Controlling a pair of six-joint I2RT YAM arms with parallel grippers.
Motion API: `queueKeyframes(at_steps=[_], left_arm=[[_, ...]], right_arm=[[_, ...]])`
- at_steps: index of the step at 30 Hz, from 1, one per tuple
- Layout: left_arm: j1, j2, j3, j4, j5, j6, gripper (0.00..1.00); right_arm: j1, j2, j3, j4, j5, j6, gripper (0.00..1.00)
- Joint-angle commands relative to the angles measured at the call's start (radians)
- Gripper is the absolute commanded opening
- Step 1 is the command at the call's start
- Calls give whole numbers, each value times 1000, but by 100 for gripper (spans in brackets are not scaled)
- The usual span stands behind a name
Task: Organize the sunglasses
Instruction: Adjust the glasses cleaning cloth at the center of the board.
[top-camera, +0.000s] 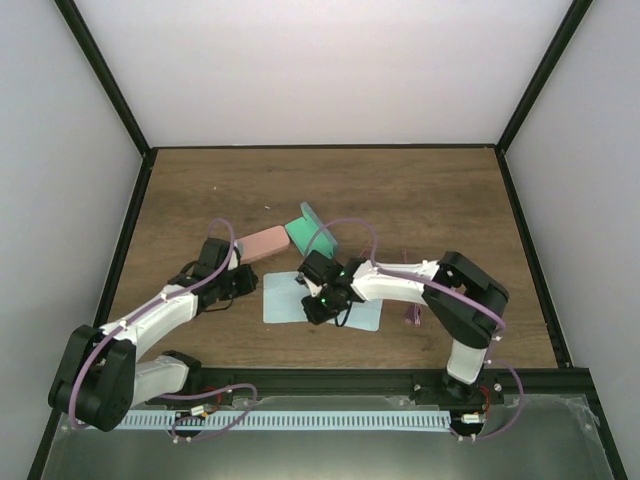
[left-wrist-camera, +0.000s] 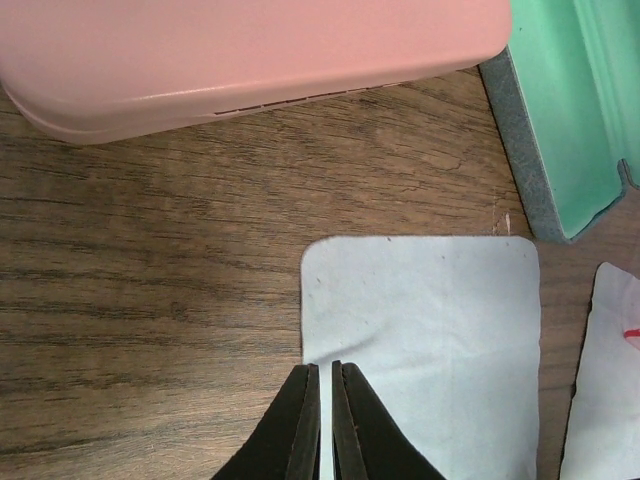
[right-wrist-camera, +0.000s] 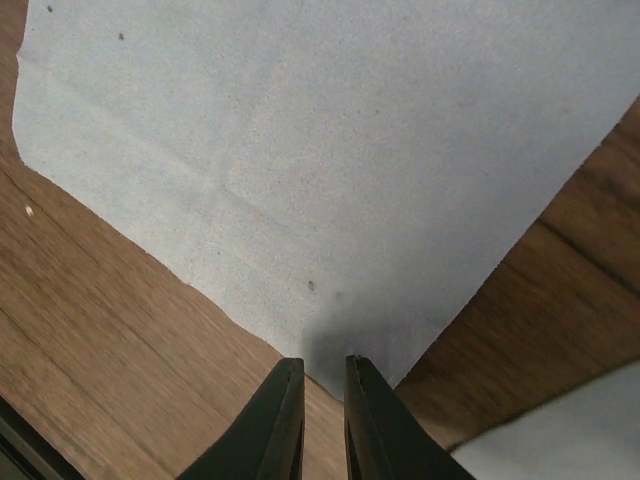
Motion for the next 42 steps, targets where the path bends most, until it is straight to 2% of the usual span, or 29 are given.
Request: queueKeyframes(at_steps=[1,8,10,11,14,15,17,25,30,34,37,42], left_arm=[[-3,3,27,10,6,14,7],[-4,0,28,7,3,18,7],[-3,1,27,7,-8,20,11],[-3,4,28,4,-21,18,16],[-3,8,39,-9,-68,7,60],[-4,9,45,-11,-77,3,70],[-3,11,58,-12,-85,-5,80],[-24,44,74,21,-96,-74,83],[-102,113,105,20,-193,-170,83],[-188,186,178,-36,-300,-230,82],[-240,248,240,-116,-371,-267,76],[-279,296,261,-142,-379,-293,75]], right_arm=[[9,-39,-57,-47,5,21,13],[9,-86,-117,-54,10,34,13],[9,-107,-103,-64,16,29,15],[9,-114,-89,-73,24,24,17],[9,-124,-20,-107,60,6,26],[9,-124,4,-115,68,0,28],[7,-121,52,-132,89,-7,31],[-59,-90,143,-176,167,18,35],[-82,-27,189,-199,240,-16,35],[-111,43,246,-236,284,-25,35],[-125,80,276,-249,301,-37,34],[-128,105,306,-241,290,-48,34]])
